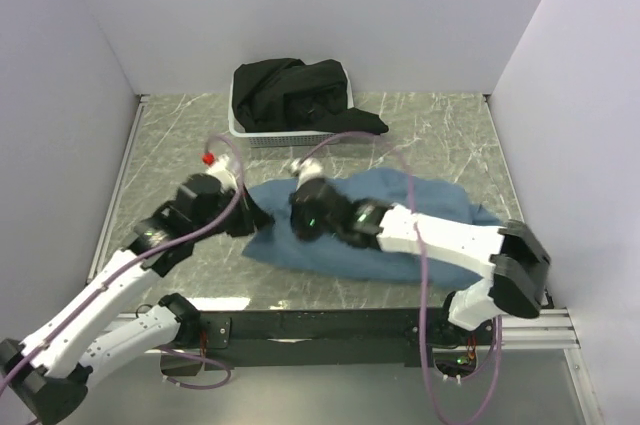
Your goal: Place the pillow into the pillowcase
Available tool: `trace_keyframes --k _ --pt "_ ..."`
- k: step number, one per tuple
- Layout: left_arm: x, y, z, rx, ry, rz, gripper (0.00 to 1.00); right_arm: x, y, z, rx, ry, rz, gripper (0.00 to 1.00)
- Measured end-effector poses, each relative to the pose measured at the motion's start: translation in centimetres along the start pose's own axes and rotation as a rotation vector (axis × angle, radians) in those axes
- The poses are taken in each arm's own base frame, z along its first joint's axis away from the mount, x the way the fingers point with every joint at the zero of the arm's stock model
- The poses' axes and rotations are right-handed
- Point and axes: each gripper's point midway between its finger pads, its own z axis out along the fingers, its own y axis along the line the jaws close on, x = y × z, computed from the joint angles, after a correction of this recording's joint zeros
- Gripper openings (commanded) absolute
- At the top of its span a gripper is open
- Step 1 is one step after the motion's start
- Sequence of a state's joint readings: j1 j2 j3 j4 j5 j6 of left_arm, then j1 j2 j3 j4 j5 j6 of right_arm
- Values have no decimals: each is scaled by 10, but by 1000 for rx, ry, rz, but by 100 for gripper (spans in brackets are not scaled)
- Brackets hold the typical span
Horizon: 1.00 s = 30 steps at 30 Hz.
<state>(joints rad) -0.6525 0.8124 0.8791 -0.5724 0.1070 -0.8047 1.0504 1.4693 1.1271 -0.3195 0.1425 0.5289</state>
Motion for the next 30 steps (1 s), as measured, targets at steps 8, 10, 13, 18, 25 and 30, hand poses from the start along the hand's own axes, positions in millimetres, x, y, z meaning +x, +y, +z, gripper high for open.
trace_keyframes --k 8,10,13,18,25,30 --pt "124 88 27 -128 349 -133 1 29 -52 -14 84 118 56 0" --pt "113 73 31 -53 300 -133 1 2 -47 -37 47 51 82 0" --pt "95 53 26 14 239 -140 1 -23 -30 -59 -21 -27 86 0" --pt "74 38 12 -10 208 -157 1 11 -9 -50 -25 53 26 0" --pt "19 -1 -34 -20 90 -139 1 -33 -5 -77 -9 -66 44 0" --pt "32 8 -19 22 90 -173 1 -40 -43 -72 -20 -147 172 0"
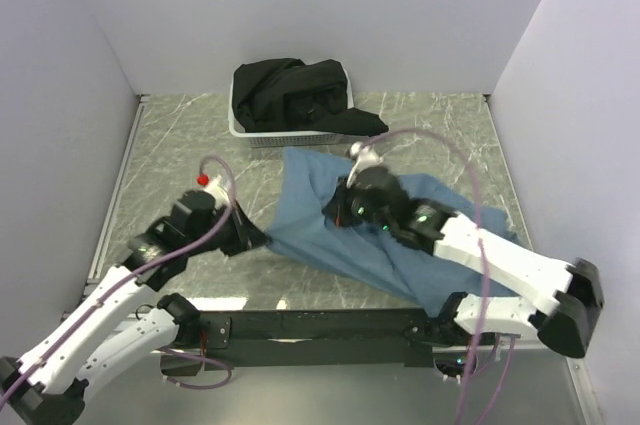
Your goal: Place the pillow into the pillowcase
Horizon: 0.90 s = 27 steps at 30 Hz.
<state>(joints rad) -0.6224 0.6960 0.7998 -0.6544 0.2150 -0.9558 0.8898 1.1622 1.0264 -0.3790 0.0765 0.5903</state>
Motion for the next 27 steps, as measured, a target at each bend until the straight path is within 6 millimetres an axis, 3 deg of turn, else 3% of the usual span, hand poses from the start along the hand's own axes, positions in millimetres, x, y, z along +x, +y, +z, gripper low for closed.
trace_keyframes --k 5,7,8,11,13,16,18,20,22,24,25,26,27 --pt "56 70 25 -154 169 -102 1 134 -22 48 65 292 -40 0" --pt "74 85 23 -204 234 -134 1 172 -3 57 64 373 -114 0" --pt "78 88 21 -220 252 -141 1 178 10 57 52 382 -151 0" --pt "84 91 15 -241 281 -152 1 161 47 46 17 354 -212 0" --pt "86 88 15 -221 294 -161 1 129 61 33 -9 284 -200 0" --pt "95 89 19 -182 318 -190 1 57 35 8 14 128 -96 0" --pt "99 93 19 -189 326 -192 1 9 -2 -9 88 -15 -25 0" --pt "98 93 19 -191 327 -194 5 -4 -30 -13 151 -73 12 0" --pt "94 88 19 -182 321 -189 16 19 -42 -5 166 -30 2 0" --pt "87 78 19 -170 314 -179 18 65 -61 15 205 86 -23 0" --pt "82 73 20 -163 308 -171 18 87 -72 23 236 150 -38 7" --pt "77 66 19 -151 299 -161 16 113 -86 29 273 224 -53 34" --pt "74 62 20 -141 293 -153 14 133 -98 31 307 283 -62 46"
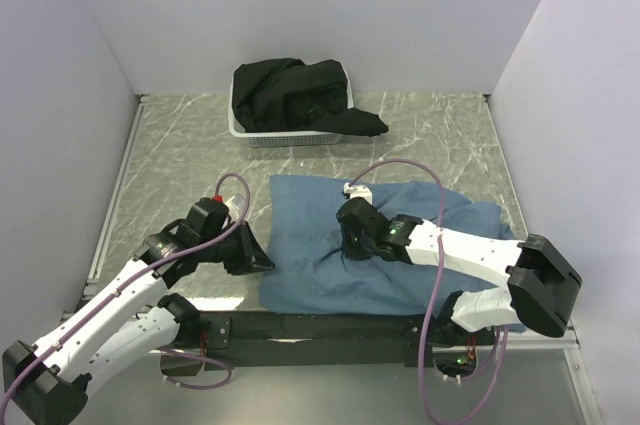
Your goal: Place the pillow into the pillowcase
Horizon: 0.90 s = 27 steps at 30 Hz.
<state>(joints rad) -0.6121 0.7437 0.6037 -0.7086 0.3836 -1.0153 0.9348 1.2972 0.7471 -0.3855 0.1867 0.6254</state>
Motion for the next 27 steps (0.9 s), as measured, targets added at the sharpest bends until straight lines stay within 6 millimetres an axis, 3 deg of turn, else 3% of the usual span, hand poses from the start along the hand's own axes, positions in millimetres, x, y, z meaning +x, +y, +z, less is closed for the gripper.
trace_keyframes --k 1,4,9,13,17,18,21,22,23,27 --pt "-3 -5 -1 12 -8 8 13 4 -1 1 6 14 -2 58" --pt "-7 -12 -2 36 -23 25 14 -17 13 -15 -35 -54 1 63" --pt "-6 -7 2 30 -20 22 15 -47 24 -36 -18 -152 -20 72" --pt "-4 -2 4 18 -14 17 17 -43 11 -29 83 -144 -52 79" --pt "-6 -3 5 22 -22 20 17 -33 -7 -14 183 -101 -78 79" --pt "-6 -3 5 22 -23 21 18 -33 -9 -11 191 -94 -79 76" --pt "-7 -2 7 14 -23 19 18 -37 -6 -8 196 -86 -83 41" --pt "-7 -1 8 9 -24 18 18 -41 -2 -8 188 -91 -86 13" --pt "-8 0 8 6 -24 18 19 -45 2 -9 178 -97 -84 1" --pt "-11 3 10 -15 -40 21 24 -69 16 -18 153 -144 -73 0"
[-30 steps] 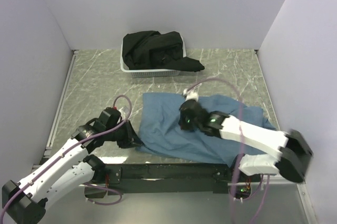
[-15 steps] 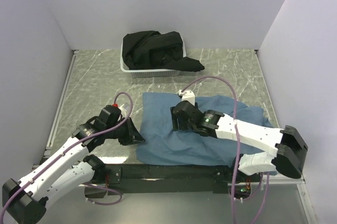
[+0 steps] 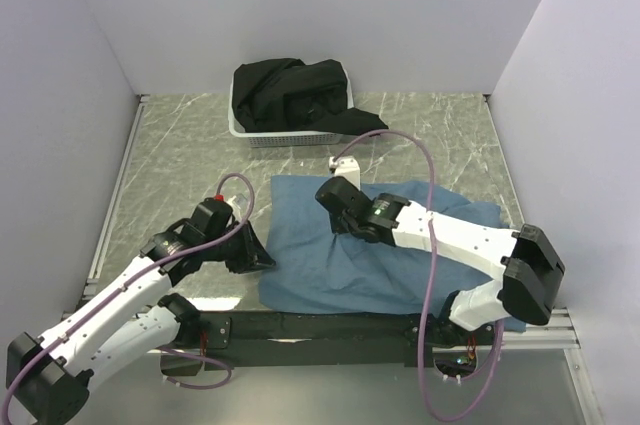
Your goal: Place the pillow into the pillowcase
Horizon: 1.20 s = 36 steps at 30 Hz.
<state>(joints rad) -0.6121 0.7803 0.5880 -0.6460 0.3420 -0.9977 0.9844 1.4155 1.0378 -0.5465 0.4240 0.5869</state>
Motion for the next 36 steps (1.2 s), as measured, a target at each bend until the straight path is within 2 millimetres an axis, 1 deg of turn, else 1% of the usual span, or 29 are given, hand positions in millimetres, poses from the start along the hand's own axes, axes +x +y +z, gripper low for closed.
trace_keyframes --k 2,3,4,5,6,7,9,10,11,12,13,14,16,17,18,20,22,23,25,26,27,28,29,30,31,33,34,36 --pt "-2 2 2 -14 -7 3 30 -13 -7 -3 13 -24 24 0" --pt "-4 3 2 -22 -15 5 39 -18 -17 -4 29 -31 45 0" --pt "-6 3 3 -28 -21 4 42 -25 -31 -4 53 -40 73 0" --pt "-8 4 3 -36 -32 5 46 -34 -53 -4 84 -57 124 0" --pt "-10 5 3 -41 -42 6 55 -43 -74 -6 116 -76 172 0" --pt "-12 6 3 -48 -55 5 60 -50 -96 -8 158 -96 218 0" --pt "-17 8 3 -62 -80 2 68 -56 -118 -12 201 -121 265 0" --pt "-18 8 3 -64 -89 1 69 -56 -119 -13 201 -122 266 0" --pt "-19 9 3 -66 -97 1 70 -55 -117 -12 194 -117 261 0" --pt "-21 9 2 -69 -105 -5 70 -53 -114 -11 183 -107 253 17" --pt "-22 11 3 -72 -116 -11 70 -51 -111 -10 170 -95 244 26" --pt "-23 13 3 -75 -125 -16 70 -47 -103 -9 141 -84 234 40" --pt "-21 22 4 -86 -146 -33 70 -38 -90 -10 97 -67 199 48" --pt "-20 27 4 -90 -155 -42 70 -33 -78 -13 69 -62 166 54" --pt "-18 32 4 -93 -163 -49 70 -29 -63 -18 32 -58 127 57" --pt "-18 35 1 -93 -183 -64 71 -20 -35 -25 -34 -48 64 61" --pt "-21 34 0 -82 -206 -77 71 -11 -12 -29 -86 -33 12 61" --pt "-22 33 0 -77 -212 -83 71 -6 -6 -28 -98 -22 -4 61" --pt "-23 33 3 -67 -218 -92 72 1 -2 -23 -97 3 -19 58" --pt "-22 35 6 -67 -216 -100 74 6 -2 -17 -82 22 -28 49" --pt "-21 37 8 -70 -214 -108 74 11 -3 -10 -66 43 -38 43" --pt "-21 41 11 -76 -210 -115 74 15 -4 -4 -50 60 -49 34" --pt "-20 43 13 -82 -207 -120 76 20 -6 1 -28 81 -59 5" --pt "-19 45 15 -89 -203 -124 77 23 -9 5 -9 99 -70 0" --pt "-18 47 17 -98 -198 -127 78 23 -12 6 9 111 -77 0" --pt "-19 47 18 -99 -198 -130 79 14 -17 2 21 105 -72 0" --pt "-20 47 19 -97 -199 -130 79 5 -19 -2 20 88 -58 0" --pt "-21 46 19 -96 -204 -133 74 -19 -28 -16 13 31 -4 0"
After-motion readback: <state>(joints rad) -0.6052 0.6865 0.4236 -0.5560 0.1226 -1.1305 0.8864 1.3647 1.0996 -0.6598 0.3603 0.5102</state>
